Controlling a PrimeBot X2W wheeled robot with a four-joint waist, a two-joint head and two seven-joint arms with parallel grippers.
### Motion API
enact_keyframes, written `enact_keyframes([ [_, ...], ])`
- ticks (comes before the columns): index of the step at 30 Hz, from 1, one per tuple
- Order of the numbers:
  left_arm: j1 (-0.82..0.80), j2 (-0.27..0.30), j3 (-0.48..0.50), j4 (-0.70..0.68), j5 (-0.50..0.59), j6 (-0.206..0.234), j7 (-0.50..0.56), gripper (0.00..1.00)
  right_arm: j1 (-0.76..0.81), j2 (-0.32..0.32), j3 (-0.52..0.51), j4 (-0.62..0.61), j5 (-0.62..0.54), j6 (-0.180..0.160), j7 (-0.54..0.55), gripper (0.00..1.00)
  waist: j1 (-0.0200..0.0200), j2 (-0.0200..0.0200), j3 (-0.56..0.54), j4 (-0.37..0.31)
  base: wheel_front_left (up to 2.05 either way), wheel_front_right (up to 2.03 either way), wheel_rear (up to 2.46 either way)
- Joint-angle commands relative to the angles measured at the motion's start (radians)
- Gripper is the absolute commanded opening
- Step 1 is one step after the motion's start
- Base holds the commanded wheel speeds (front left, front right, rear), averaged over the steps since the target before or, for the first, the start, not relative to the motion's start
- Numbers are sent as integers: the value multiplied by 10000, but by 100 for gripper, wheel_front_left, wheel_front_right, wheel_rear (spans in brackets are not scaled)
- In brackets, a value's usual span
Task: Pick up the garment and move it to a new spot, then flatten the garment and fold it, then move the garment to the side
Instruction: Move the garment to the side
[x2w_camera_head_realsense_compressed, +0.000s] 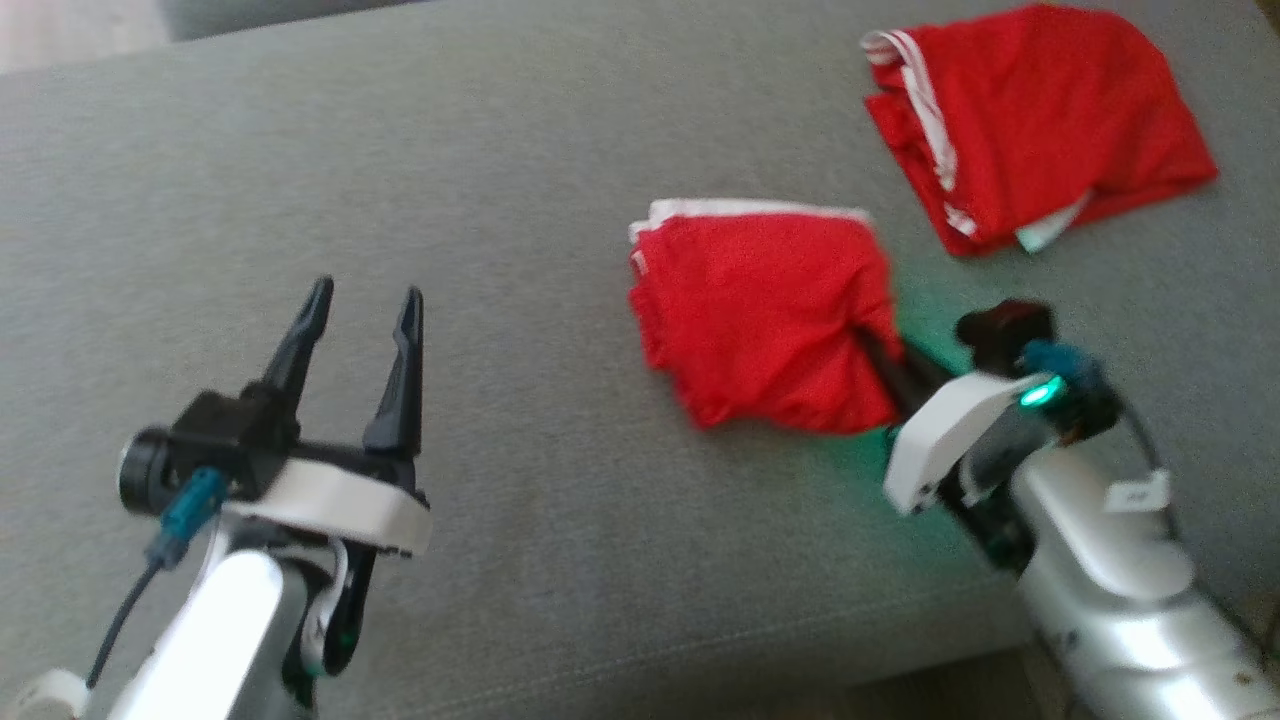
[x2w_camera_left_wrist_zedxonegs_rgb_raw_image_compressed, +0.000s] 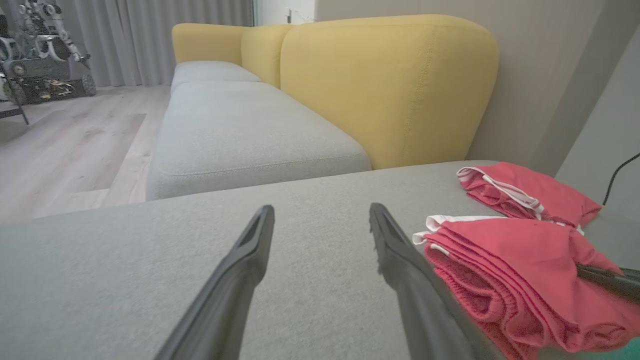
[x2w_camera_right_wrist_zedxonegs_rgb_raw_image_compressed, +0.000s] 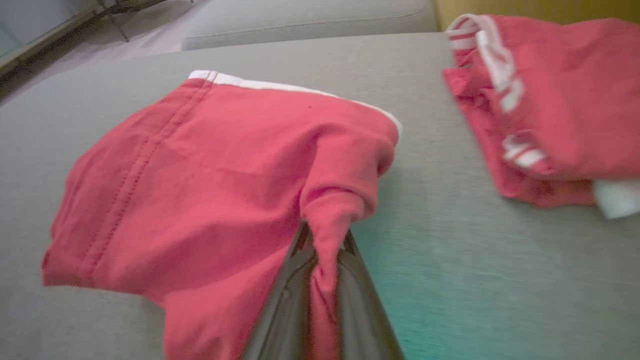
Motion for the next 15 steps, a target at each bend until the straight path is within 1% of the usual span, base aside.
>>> enact_keyframes([
  [1, -628, 268, 363, -369, 169, -6, 37, 100, -528, -256, -130, -405, -90, -9, 50, 0, 0, 0, 359, -336, 0, 0, 0],
  [4, -881, 280, 294, -432, 240, -45, 119, 100, -1137, -779, -616, -503, -135, -9, 73, 0, 0, 0, 591, -417, 0, 0, 0],
  [6, -1053, 293, 256, -452, 277, -86, 158, 100, -1655, -1116, -900, -513, -151, -9, -94, 0, 0, 0, 777, -422, 0, 0, 0],
  [12, -1512, 277, 87, -505, 403, -203, 236, 100, -3255, -1884, -1493, 39, 31, -9, -478, 0, 0, 0, 1361, -224, 0, 0, 0],
  [15, -1731, 266, 28, -497, 438, -273, 240, 100, -3850, -2373, -1827, 612, 137, -9, -480, 0, 0, 0, 1651, -89, 0, 0, 0],
])
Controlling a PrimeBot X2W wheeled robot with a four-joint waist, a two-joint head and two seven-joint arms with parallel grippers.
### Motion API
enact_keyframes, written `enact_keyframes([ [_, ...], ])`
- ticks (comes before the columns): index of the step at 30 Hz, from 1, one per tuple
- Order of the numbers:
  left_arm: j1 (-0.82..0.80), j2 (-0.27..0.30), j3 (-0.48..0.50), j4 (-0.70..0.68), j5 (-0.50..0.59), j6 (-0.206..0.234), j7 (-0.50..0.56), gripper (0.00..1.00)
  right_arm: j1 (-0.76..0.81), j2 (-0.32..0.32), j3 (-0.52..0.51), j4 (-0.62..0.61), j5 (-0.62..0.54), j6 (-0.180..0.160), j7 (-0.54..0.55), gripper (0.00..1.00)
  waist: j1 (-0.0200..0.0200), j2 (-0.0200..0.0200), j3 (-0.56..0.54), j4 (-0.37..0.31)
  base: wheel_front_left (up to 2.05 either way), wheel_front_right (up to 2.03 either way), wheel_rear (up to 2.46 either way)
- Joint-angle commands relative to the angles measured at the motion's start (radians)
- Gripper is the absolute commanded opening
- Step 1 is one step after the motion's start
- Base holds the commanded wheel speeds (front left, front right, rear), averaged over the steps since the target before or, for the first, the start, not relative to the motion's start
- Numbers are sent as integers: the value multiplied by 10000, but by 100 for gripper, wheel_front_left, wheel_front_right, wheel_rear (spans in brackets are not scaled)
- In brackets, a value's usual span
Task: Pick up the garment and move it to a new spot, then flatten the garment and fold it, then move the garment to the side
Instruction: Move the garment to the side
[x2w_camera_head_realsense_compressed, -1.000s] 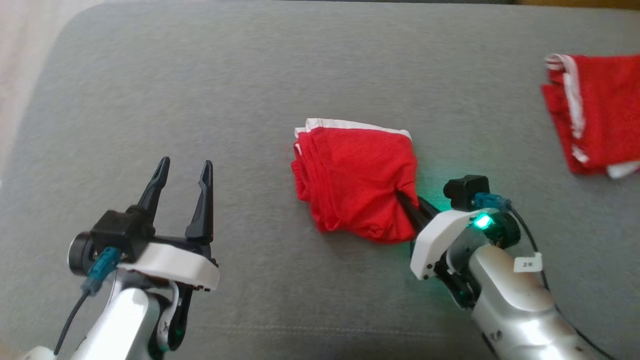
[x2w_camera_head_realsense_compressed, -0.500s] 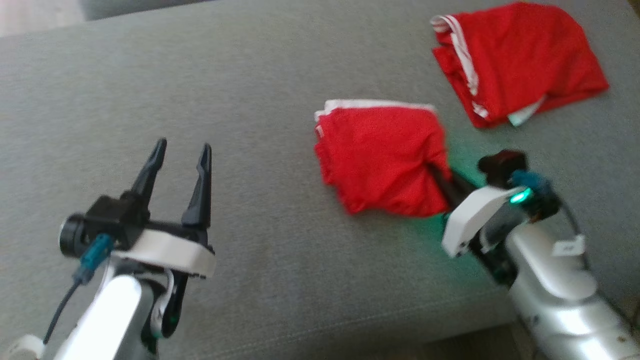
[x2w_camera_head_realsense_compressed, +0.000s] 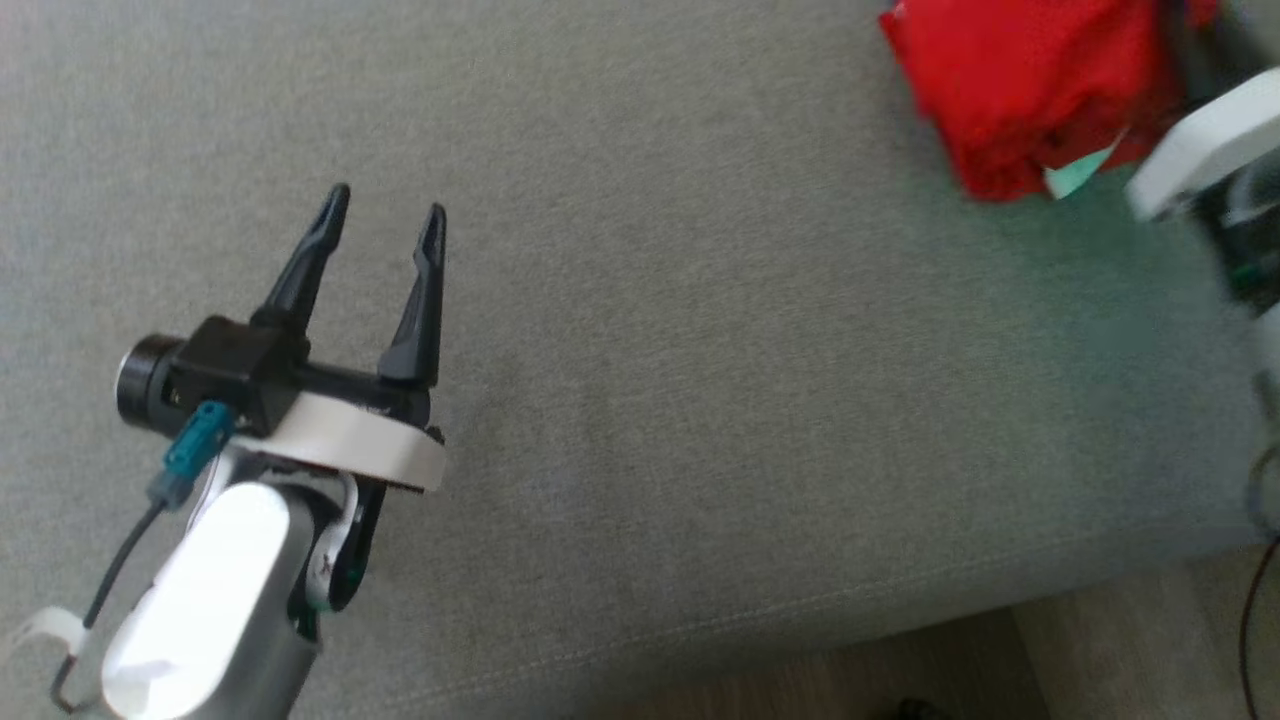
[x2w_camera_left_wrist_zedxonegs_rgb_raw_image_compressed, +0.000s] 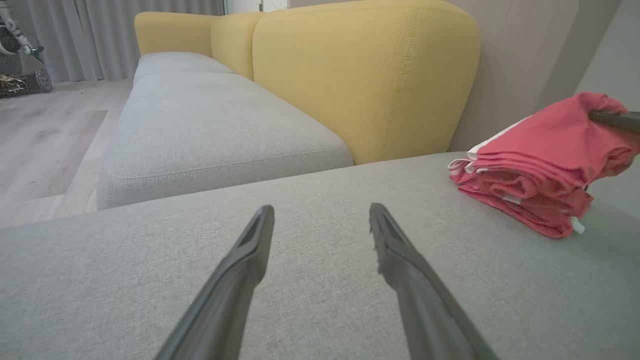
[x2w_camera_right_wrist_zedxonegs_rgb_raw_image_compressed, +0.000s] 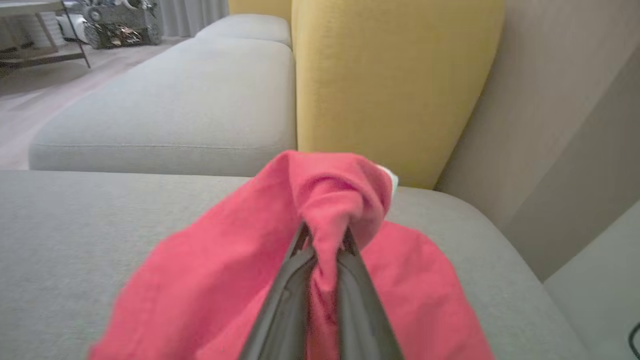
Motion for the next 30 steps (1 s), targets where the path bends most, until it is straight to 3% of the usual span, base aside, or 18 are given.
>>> enact_keyframes([
  [1, -511, 243, 323, -336, 104, -64, 52, 100, -295, -442, -146, 18, 68, -9, -77, 0, 0, 0, 273, 169, 0, 0, 0],
  [10, -1157, 160, 75, -365, 246, -240, 132, 100, -1371, -1511, -486, 2181, 433, -9, 62, 0, 0, 0, 1287, 579, 0, 0, 0],
  [16, -1453, 191, 2, -347, 292, -333, 156, 100, -1605, -1400, -567, 3504, 634, -9, 326, 0, 0, 0, 1781, 721, 0, 0, 0],
  [17, -1496, 201, 2, -345, 293, -346, 149, 100, -1648, -1383, -617, 3707, 694, -9, 374, 15, 0, 0, 1850, 740, 0, 0, 0],
  [18, -1537, 209, 5, -341, 294, -355, 143, 100, -1693, -1380, -641, 3911, 710, -9, 442, 41, 0, 0, 1909, 748, 0, 0, 0],
  [19, -1570, 219, 10, -333, 294, -358, 133, 100, -1737, -1342, -642, 4041, 740, -9, 468, 100, 0, 0, 1940, 750, 0, 0, 0],
  [30, -1371, 159, 57, 82, 97, -305, -120, 100, -1930, -995, -591, 4352, 1109, -9, -145, 100, 0, 0, 1245, 467, 0, 0, 0],
])
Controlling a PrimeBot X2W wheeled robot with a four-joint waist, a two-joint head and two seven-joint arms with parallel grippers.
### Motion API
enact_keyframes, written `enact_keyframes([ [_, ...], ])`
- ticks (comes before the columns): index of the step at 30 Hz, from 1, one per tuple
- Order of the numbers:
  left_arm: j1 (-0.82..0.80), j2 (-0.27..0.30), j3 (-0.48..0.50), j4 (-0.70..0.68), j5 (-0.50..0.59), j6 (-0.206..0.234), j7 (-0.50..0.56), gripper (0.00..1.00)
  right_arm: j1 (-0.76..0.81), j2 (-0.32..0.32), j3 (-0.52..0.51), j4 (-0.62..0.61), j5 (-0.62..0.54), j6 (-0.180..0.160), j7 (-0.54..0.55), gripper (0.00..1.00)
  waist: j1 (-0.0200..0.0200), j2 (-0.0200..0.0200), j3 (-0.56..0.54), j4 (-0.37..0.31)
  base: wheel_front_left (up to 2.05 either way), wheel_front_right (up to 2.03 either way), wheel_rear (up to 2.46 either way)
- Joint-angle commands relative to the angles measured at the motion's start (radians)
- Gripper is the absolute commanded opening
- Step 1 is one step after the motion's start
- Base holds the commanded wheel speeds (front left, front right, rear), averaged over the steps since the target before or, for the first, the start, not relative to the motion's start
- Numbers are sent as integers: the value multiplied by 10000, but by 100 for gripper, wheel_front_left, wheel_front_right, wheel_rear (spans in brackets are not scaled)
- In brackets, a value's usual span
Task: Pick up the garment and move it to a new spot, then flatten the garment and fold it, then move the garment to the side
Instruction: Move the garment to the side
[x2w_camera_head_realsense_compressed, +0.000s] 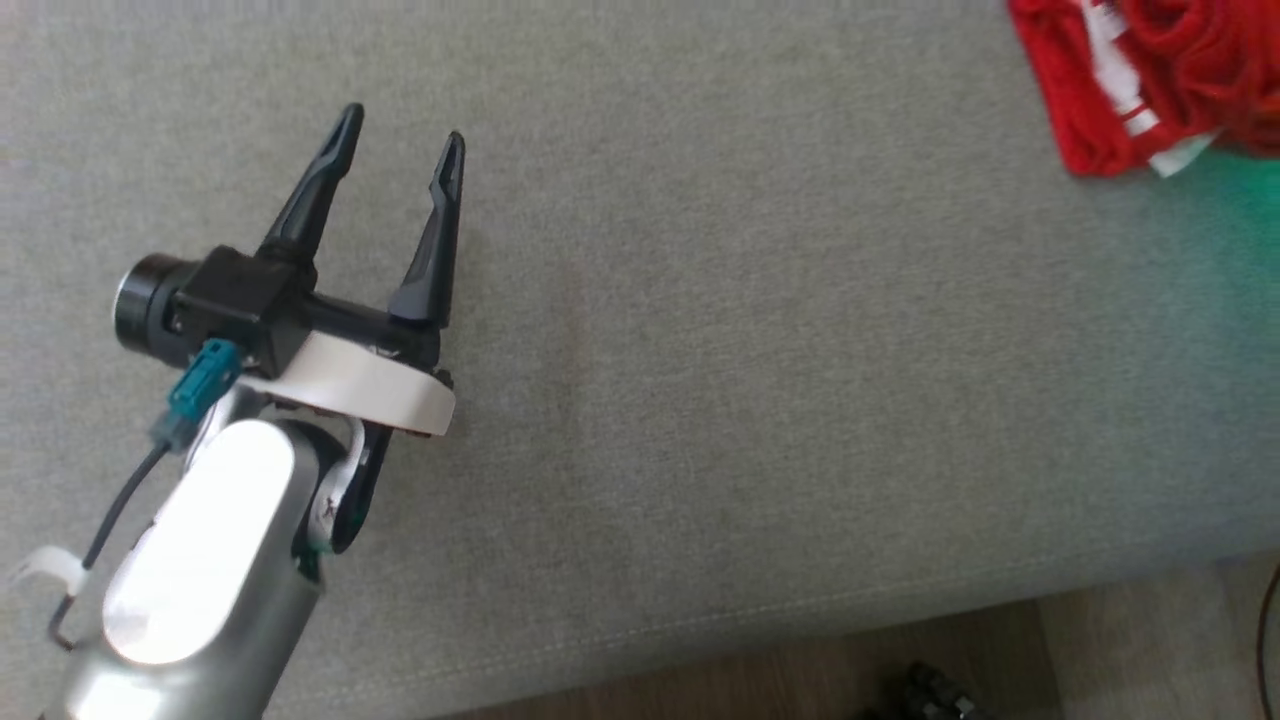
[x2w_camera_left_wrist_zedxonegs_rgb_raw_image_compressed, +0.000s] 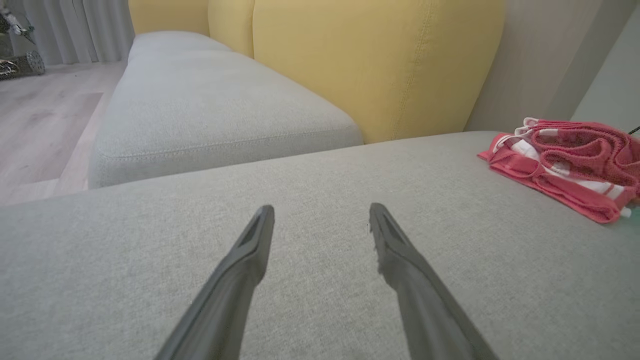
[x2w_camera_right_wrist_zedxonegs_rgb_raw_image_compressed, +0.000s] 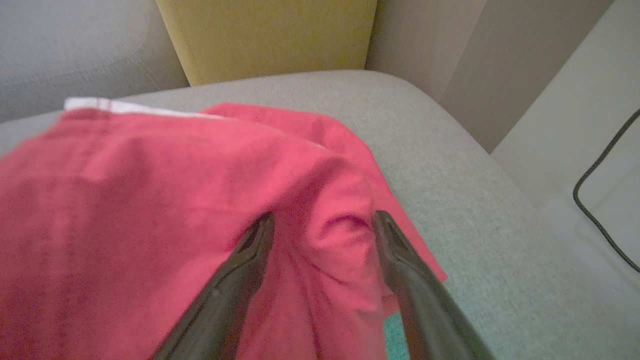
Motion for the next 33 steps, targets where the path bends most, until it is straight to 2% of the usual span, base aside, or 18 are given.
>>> enact_keyframes([
  [1, 10, 162, 349, -196, -96, 28, -120, 100, 101, -95, 118, -305, 121, -9, -208, 100, -1, 0, -454, -102, 0, 0, 0],
  [8, 819, 182, 498, 140, -384, 208, -305, 100, 1478, 197, 302, -1557, 475, -9, -1082, 100, -1, 0, -1756, -155, 0, 0, 0],
  [14, 1643, 366, 782, 99, -612, 524, -367, 100, 3353, 528, 138, -3598, 474, -9, -1797, 100, -1, 0, -2608, -14, 0, 0, 0],
  [15, 1643, 366, 782, 99, -612, 524, -367, 100, 3353, 528, 138, -3598, 474, -9, -1797, 100, -1, 0, -2608, -14, 0, 0, 0],
  [18, 1993, 457, 898, 1, -685, 684, -378, 100, 4313, 756, -252, -4741, 216, -9, -1890, 100, -1, 0, -2937, 146, 0, 0, 0],
  [22, 2368, 572, 1008, -167, -755, 862, -360, 100, 5481, 1321, -864, -6350, -461, -9, -1648, 100, -1, 0, -3291, 446, 0, 0, 0],
  [28, 2857, 763, 1067, -376, -795, 1043, -293, 100, 6995, 2695, -1622, -8754, -2015, -9, -770, 100, -1, 0, -3775, 933, 0, 0, 0],
  [33, 3250, 873, 1000, -443, -827, 1086, -248, 100, 8141, 3581, -2043, -10097, -2937, -9, -105, 100, -1, 0, -4228, 1238, 0, 0, 0],
])
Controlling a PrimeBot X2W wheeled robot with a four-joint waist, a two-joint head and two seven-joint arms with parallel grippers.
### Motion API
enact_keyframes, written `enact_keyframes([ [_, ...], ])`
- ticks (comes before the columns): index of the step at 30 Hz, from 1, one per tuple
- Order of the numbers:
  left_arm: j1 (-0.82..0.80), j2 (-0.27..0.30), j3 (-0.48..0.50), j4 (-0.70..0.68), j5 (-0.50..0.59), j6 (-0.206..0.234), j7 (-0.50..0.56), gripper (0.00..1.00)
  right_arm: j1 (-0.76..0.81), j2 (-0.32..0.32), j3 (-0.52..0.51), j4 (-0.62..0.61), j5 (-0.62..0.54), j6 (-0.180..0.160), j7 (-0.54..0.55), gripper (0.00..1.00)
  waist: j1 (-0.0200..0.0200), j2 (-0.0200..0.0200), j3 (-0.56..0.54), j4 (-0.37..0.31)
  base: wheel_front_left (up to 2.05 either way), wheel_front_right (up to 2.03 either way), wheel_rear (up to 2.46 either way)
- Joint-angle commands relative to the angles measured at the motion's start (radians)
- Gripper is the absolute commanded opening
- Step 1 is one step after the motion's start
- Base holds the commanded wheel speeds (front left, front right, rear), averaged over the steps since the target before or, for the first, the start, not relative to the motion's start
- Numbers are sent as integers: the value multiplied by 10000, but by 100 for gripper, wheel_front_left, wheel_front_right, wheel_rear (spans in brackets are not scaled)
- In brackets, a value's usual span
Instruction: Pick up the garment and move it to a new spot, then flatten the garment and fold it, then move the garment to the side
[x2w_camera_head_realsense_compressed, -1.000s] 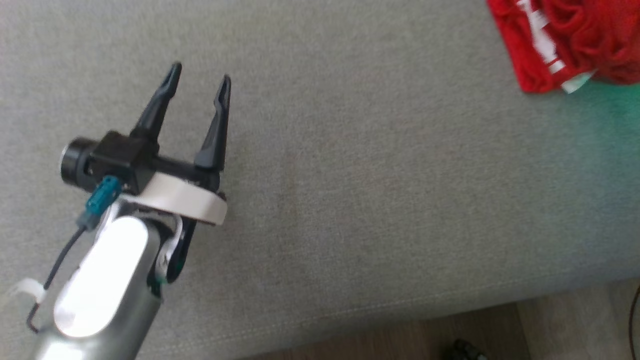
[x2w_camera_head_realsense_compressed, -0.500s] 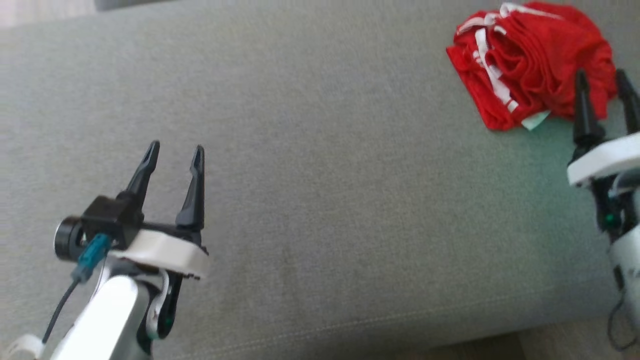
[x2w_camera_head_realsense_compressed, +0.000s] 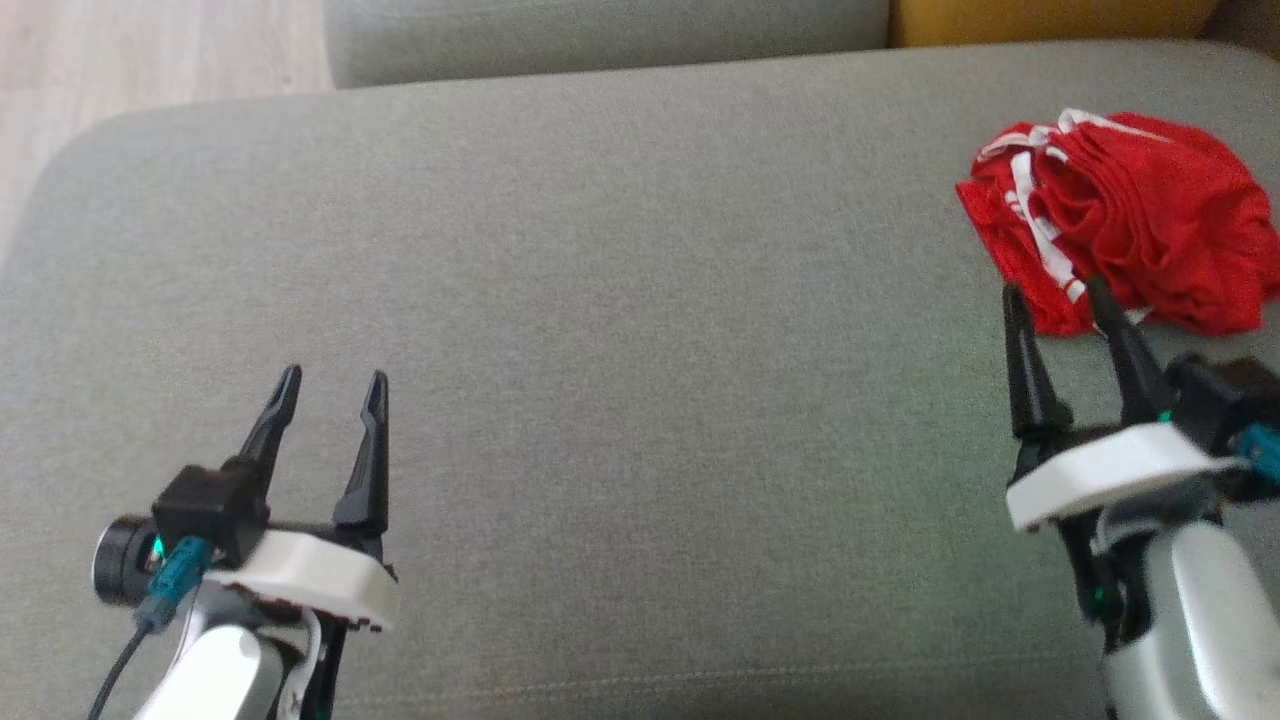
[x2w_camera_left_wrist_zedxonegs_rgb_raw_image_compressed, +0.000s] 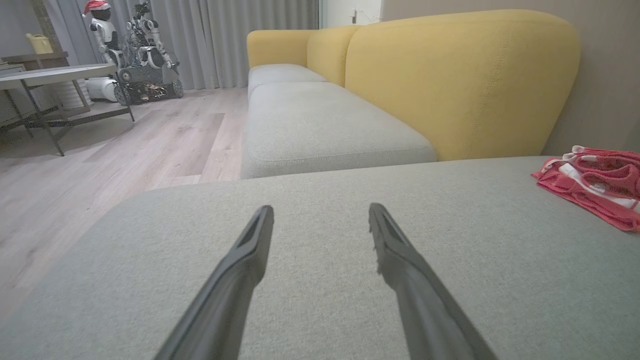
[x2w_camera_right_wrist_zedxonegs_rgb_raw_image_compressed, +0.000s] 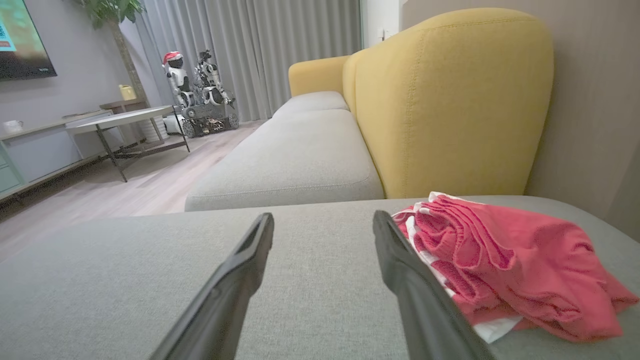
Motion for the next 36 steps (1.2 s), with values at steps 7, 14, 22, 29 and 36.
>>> enact_keyframes([
  [7, 171, 452, 280, -366, -58, 119, 59, 100, 957, 321, 114, -1181, -372, -9, 555, 100, 0, -1, -768, 224, 0, 0, 0],
  [14, 582, 522, 239, -443, -133, 207, 67, 100, 1600, 446, 1, -1627, -499, -9, 810, 100, 0, -1, -1076, 184, 0, 0, 0],
  [22, 795, 612, 172, -504, -149, 266, 122, 100, 2001, 527, -72, -1871, -575, -9, 1009, 100, 0, -1, -1285, 115, 0, 0, 0],
  [29, 784, 669, 123, -550, -128, 291, 182, 100, 2067, 557, -106, -1961, -635, -9, 1085, 100, 0, -1, -1316, 117, 0, 0, 0],
  [36, 721, 689, 86, -570, -133, 308, 209, 100, 2075, 579, -115, -2014, -663, -9, 1109, 100, 0, -1, -1285, 149, 0, 0, 0],
])
